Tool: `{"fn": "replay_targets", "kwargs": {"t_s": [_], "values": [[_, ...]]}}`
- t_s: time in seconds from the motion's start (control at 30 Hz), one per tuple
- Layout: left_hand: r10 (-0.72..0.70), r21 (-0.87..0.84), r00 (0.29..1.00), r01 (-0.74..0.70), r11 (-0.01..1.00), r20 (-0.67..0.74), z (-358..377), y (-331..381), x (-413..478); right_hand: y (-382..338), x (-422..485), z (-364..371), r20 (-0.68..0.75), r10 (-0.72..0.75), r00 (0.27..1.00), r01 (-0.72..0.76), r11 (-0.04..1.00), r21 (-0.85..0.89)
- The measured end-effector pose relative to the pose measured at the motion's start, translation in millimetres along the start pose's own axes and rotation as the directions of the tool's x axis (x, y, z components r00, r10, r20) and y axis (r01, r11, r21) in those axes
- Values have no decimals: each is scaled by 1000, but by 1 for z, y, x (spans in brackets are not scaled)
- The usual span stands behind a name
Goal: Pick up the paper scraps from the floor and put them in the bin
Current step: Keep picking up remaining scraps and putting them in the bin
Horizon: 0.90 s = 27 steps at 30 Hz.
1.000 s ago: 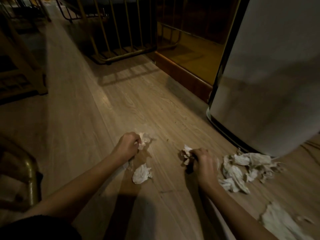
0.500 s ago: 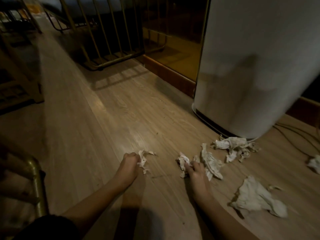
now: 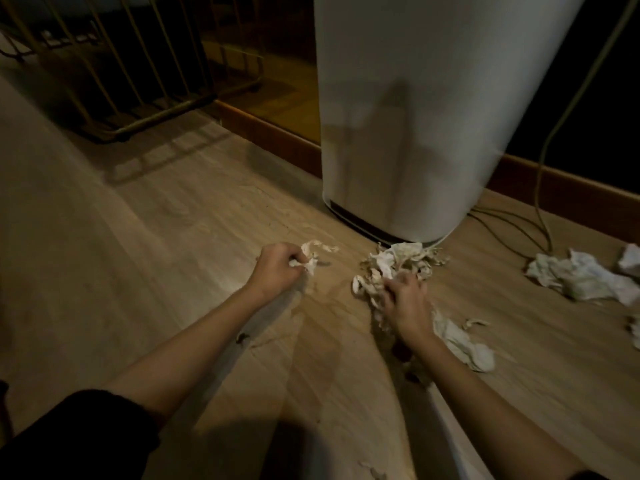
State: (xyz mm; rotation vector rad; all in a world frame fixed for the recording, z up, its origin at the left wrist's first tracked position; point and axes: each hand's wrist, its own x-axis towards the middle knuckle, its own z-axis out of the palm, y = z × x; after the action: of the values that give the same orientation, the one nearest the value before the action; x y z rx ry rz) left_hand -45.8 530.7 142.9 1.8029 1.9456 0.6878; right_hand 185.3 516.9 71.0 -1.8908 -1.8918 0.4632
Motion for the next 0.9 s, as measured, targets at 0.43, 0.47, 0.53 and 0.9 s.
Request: {"fn": "replay_targets", "kwargs": {"t_s": [0.43,0.47,0.53,0.9], "values": [[-56,241,994,32,970,95,-17,-72,-47,-15,-29,30,47,-110,993,113,992,-60],[-73,246,993,49,968,91,-21,-76,-52,-21,-27,32,65,-137,989,139,989,-40],[-96,280,985,53,958,141,-26,-85,-64,-38,-23,32,91,-218,972,217,976,16],[-13,302,983,-44,952,184,1,-73,-59,-52,-6,13,-13,-251,968,250,966,-63]]}}
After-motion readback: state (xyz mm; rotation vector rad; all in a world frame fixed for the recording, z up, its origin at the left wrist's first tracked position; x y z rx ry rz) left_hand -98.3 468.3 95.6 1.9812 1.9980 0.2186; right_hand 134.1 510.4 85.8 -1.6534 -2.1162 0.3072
